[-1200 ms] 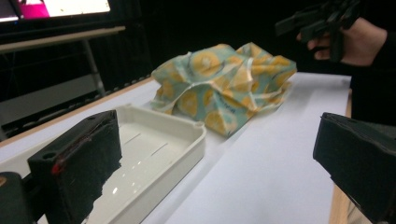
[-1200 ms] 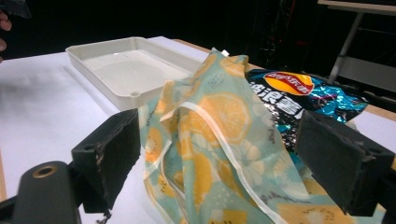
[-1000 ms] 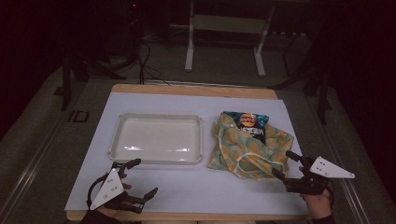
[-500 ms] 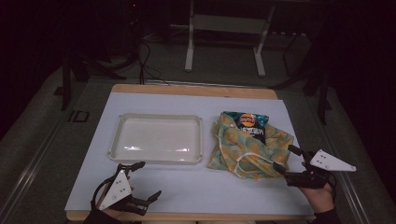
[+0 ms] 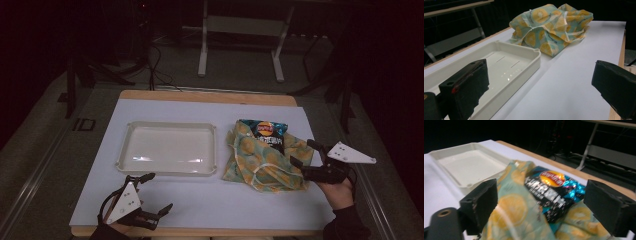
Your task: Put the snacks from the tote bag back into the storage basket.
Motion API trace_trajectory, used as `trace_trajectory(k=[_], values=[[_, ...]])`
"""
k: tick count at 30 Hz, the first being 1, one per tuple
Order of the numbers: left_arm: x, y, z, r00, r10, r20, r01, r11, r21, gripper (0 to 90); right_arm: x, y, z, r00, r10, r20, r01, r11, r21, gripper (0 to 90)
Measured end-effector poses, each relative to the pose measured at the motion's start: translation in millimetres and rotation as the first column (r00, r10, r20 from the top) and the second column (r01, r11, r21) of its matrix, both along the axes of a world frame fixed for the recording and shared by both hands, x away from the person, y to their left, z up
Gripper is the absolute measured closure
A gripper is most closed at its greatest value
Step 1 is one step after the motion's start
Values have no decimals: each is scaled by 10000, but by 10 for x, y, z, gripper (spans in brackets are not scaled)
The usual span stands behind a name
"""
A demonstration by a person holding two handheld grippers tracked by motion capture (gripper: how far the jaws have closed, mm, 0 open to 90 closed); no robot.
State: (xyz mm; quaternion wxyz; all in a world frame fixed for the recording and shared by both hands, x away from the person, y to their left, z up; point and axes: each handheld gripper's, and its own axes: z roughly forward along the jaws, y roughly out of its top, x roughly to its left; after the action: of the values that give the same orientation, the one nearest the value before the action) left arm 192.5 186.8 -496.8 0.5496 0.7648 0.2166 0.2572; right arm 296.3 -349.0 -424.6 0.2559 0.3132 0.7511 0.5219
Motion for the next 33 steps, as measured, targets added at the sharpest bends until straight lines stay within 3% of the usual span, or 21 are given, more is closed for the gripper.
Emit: trace_trajectory(k=[5,14,19,23,29,30,33], values=[[5,-7,-6,10000,-33,-77,33,10000,77,14,135,27,92,9997,-237,109,237,9997,-50,129],[8,-19,-13,9999,-65,-136,67,9998,170,14,474,22,237,9978,-573,-339,571,9983,-88,137],[16,-24,-17,9998,-67,-202,71,9998,206,14,639,20,234,9952,-755,-626,750,9971,-107,147],[17,-24,-17,9998,-53,-213,57,9998,189,14,873,45,193,9867,-1117,-1184,1103,9937,-184,170],[12,-21,-16,9998,-55,-193,58,9998,166,14,1007,79,154,9812,-1203,-1508,1188,9927,-188,184],[14,-20,-16,9998,-49,-188,53,9998,172,14,1123,113,103,9766,-1316,-1702,1267,9912,-392,184],[17,-19,-16,9998,-44,-192,47,9998,171,14,1181,124,74,9743,-1350,-1804,1286,9906,-471,185]])
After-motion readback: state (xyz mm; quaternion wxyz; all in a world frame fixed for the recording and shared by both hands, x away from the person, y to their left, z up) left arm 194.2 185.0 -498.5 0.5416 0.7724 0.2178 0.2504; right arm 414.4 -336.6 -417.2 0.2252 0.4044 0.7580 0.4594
